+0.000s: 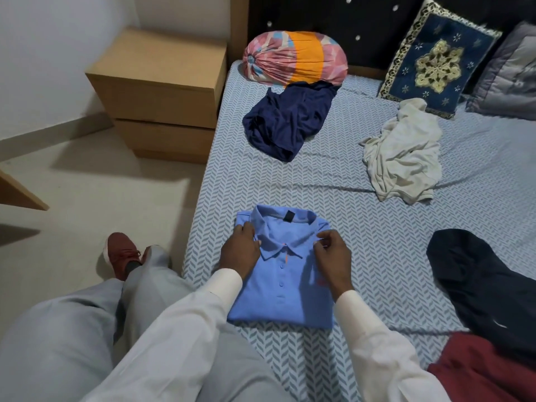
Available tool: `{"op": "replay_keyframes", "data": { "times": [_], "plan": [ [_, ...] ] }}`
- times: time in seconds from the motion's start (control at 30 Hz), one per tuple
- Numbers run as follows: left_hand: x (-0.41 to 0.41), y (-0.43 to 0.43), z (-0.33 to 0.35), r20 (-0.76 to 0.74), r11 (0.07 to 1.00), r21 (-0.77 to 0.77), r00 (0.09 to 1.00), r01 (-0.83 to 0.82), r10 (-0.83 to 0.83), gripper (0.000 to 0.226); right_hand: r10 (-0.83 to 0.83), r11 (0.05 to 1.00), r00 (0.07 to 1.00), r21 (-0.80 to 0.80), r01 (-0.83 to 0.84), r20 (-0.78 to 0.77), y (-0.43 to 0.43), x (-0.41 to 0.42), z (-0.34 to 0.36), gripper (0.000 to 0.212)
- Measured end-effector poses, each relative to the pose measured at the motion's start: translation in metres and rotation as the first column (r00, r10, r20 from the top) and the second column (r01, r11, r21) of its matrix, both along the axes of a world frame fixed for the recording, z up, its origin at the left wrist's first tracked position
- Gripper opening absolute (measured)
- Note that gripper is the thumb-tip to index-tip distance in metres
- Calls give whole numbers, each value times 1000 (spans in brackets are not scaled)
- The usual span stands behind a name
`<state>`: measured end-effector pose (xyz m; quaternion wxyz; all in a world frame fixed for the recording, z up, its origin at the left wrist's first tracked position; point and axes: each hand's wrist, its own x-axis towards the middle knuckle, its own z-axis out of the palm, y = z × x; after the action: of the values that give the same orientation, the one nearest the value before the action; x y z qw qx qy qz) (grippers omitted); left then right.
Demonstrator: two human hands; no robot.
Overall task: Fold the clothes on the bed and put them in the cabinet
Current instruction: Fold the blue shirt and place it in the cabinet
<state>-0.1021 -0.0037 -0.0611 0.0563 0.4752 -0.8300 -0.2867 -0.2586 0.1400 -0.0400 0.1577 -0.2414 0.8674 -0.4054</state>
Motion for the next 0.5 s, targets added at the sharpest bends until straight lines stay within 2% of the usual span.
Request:
{"op": "replay_keyframes", "data": {
  "times": [0.1,0.17,0.23,0.33,0.4,0.5],
  "plan": [
    [-9,15,10,-123,1000,-25,992,2,-5,29,23,998,997,63,-27,77,0,0,-5,22],
    [-13,23,12,-225,998,50,974,-24,34,28,-24,998,990,65,15,142,-9,3,-5,25],
    [-18,24,12,-247,993,105,965,-60,84,39,-68,996,979,75,55,194,-19,4,-5,33],
    [-28,15,15,-186,980,160,972,-118,147,63,-98,972,977,228,53,191,-37,4,2,61],
    [-36,6,18,-100,965,195,975,-176,198,72,-65,947,987,322,15,145,-44,7,6,70],
    [-45,-4,22,11,936,249,967,-248,253,52,27,918,997,392,-53,71,-46,15,4,73]
  ]
}}
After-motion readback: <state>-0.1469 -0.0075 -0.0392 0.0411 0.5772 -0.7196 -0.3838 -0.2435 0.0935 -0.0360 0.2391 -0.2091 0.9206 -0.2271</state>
